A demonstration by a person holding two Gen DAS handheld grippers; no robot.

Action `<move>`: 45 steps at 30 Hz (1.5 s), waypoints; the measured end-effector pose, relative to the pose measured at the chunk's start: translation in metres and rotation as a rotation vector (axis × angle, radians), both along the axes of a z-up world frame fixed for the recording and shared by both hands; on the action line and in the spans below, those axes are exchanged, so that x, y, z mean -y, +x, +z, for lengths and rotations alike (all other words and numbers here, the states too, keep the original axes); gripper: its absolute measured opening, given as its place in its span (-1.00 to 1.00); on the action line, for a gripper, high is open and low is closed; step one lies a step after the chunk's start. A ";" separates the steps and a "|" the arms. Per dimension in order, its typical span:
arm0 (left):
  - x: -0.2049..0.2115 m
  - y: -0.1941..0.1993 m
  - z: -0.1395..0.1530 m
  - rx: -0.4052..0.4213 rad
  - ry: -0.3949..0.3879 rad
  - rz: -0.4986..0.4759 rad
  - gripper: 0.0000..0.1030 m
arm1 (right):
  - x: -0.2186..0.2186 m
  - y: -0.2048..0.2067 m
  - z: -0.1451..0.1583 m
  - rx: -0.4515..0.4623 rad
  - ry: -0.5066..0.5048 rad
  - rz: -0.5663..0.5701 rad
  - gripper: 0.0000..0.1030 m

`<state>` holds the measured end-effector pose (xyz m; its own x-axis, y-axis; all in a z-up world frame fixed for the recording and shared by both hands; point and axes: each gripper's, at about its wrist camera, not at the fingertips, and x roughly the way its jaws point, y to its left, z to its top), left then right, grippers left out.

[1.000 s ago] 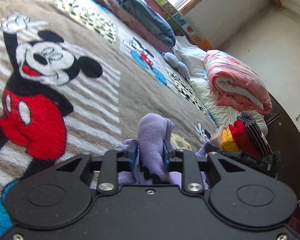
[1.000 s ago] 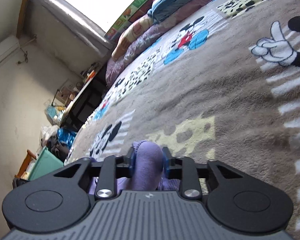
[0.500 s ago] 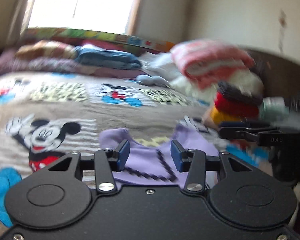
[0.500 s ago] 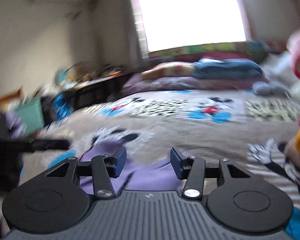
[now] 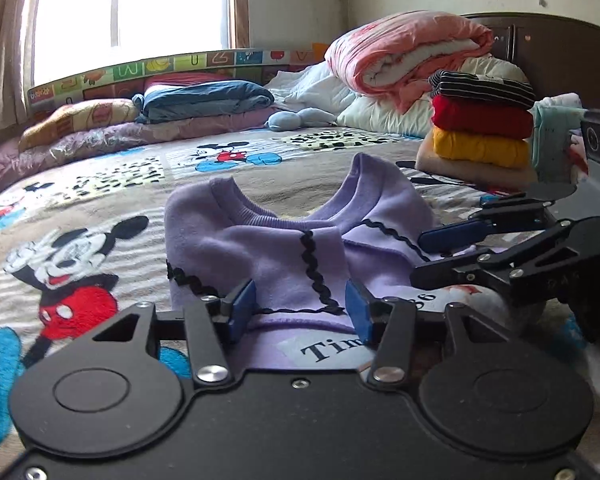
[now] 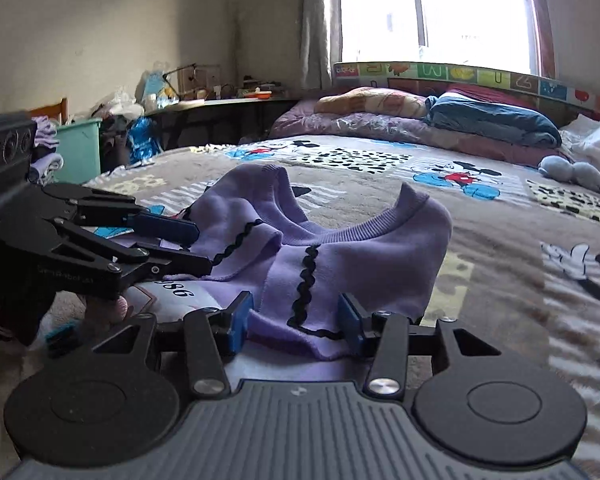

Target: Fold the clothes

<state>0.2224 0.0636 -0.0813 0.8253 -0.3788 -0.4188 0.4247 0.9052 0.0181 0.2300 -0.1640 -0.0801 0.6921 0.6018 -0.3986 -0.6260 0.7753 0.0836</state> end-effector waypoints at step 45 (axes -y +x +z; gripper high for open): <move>0.017 -0.069 -0.010 -0.023 0.003 0.177 0.18 | -0.026 -0.071 -0.003 0.000 -0.069 -0.109 -0.23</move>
<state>0.1536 0.0467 -0.0912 0.8689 -0.2275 -0.4396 0.2592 0.9657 0.0126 0.1593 -0.1384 -0.0831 0.7521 0.4942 -0.4360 -0.5376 0.8428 0.0280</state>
